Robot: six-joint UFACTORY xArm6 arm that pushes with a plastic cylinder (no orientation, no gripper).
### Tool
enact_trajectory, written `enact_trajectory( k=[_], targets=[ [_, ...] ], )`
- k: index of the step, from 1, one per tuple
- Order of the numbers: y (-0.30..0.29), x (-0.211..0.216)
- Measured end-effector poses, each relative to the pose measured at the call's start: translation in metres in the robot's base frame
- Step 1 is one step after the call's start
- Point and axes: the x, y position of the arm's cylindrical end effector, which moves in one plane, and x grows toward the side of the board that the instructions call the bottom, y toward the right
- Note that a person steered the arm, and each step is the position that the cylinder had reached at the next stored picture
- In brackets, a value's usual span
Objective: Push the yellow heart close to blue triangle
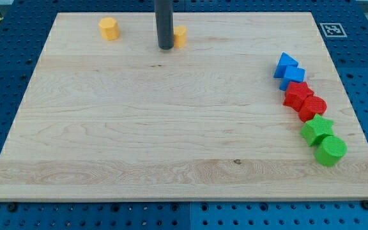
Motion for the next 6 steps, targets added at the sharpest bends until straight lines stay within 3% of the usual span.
enact_trajectory(
  k=[2, 6],
  targets=[
    [0.003, -0.018],
    [0.074, -0.022]
  ],
)
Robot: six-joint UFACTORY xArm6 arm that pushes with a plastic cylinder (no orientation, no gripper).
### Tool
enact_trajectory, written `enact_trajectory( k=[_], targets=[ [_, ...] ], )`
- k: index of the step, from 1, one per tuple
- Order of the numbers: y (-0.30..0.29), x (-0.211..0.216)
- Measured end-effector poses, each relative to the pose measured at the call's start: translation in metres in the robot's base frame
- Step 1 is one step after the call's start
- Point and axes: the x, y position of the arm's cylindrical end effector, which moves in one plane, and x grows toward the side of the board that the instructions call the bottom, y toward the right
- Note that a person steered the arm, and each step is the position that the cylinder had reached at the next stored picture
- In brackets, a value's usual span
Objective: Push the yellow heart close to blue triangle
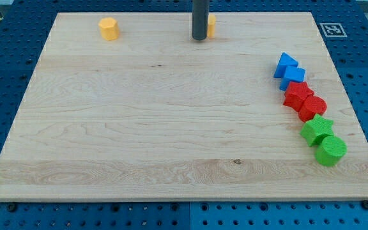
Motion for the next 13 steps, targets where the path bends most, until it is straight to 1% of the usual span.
enact_trajectory(
  k=[1, 2, 3, 4, 5, 9, 13],
  targets=[
    [-0.026, -0.013],
    [-0.037, -0.045],
    [-0.018, -0.050],
    [0.007, -0.033],
    [0.019, -0.011],
    [0.020, -0.003],
    [0.090, 0.002]
  ],
)
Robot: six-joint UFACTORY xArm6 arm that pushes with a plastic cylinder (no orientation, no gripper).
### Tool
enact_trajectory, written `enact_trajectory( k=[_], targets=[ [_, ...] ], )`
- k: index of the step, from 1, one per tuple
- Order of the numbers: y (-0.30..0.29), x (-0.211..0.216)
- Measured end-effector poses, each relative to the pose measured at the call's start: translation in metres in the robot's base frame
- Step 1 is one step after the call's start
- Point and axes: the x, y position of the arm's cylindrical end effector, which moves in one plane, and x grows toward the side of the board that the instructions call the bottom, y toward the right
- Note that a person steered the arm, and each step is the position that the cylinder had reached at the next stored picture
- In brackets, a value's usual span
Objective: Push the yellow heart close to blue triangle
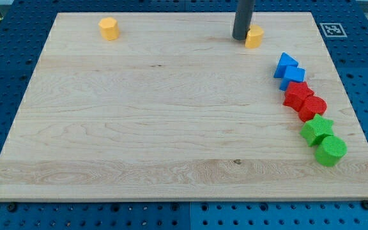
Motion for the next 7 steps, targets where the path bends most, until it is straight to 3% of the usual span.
enact_trajectory(
  k=[6, 7],
  targets=[
    [0.076, 0.007],
    [0.080, 0.031]
  ],
)
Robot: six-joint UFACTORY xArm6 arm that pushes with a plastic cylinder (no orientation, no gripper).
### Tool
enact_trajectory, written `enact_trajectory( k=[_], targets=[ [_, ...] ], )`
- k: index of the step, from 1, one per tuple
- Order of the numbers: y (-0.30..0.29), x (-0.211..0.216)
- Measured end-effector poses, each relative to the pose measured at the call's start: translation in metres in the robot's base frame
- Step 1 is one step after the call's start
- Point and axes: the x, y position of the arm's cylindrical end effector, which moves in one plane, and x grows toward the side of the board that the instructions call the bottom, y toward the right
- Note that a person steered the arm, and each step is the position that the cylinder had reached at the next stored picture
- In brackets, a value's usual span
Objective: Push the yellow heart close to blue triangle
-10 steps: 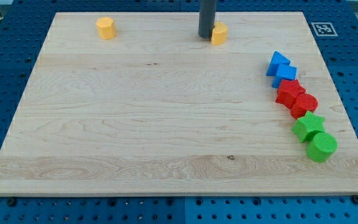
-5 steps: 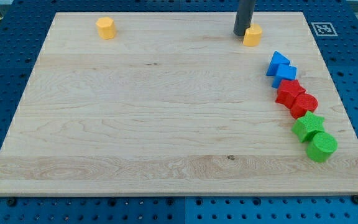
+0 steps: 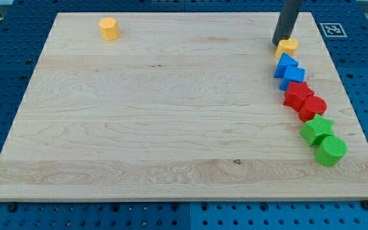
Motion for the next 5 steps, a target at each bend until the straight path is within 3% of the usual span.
enact_trajectory(
  k=[4, 5],
  targets=[
    [-0.004, 0.007],
    [-0.003, -0.022]
  ],
)
